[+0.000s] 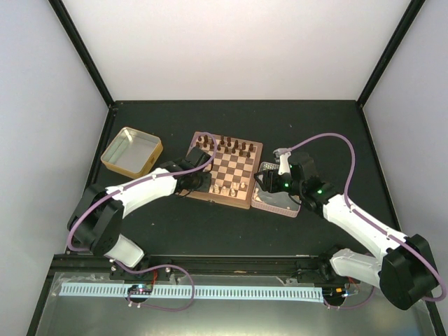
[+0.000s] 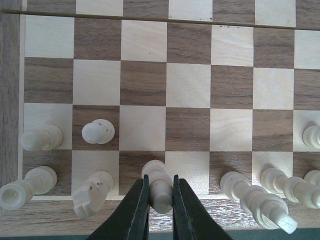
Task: Set up the chess pieces on the board
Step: Place the chess piece on the chessboard.
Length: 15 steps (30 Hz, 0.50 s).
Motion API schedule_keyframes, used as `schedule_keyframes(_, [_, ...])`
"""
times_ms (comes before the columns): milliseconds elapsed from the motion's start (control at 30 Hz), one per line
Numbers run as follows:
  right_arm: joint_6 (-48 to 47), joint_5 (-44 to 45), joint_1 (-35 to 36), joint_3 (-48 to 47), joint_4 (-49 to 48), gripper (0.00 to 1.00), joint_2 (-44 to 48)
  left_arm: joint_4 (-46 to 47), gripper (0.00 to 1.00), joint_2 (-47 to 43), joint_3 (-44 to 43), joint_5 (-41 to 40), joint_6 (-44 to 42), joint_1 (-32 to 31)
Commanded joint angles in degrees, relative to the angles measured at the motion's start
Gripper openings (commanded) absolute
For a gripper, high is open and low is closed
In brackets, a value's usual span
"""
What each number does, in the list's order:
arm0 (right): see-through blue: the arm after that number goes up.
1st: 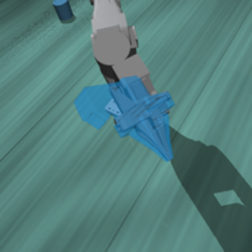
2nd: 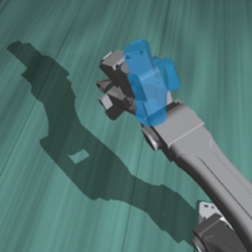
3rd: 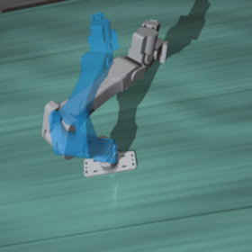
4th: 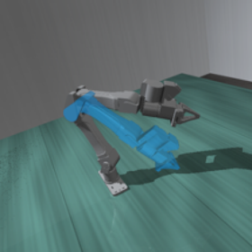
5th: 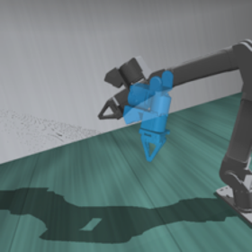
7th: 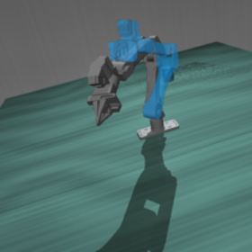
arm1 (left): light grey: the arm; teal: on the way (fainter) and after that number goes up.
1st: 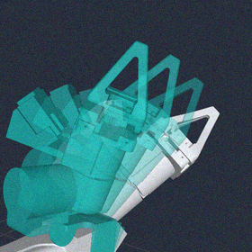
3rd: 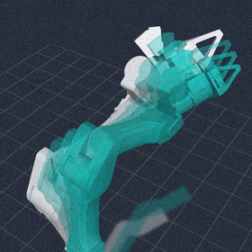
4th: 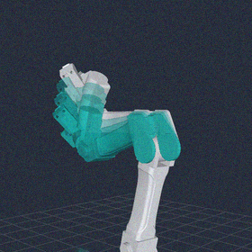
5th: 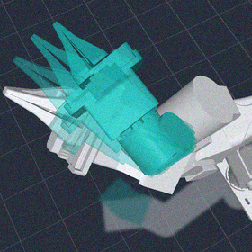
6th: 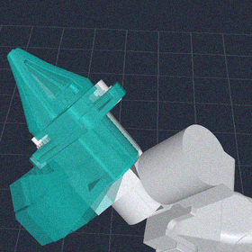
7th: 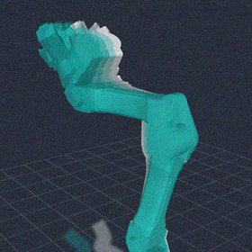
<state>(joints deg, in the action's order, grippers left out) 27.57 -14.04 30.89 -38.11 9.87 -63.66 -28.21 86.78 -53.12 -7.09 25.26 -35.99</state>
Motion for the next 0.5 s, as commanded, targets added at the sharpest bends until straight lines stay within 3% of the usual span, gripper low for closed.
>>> schedule_keyframes(0, [0.4,0.5,0.2,-0.2,-0.7,0.60,-0.3,-0.9,0.11,0.6,-0.8,-1.6,-0.7,0.3])
schedule_keyframes(467, [0.6,0.2,0.3,-0.1,-0.9,0.60,-0.8,-1.2,0.16,1.3,0.3,-0.7,-0.2,0.3])
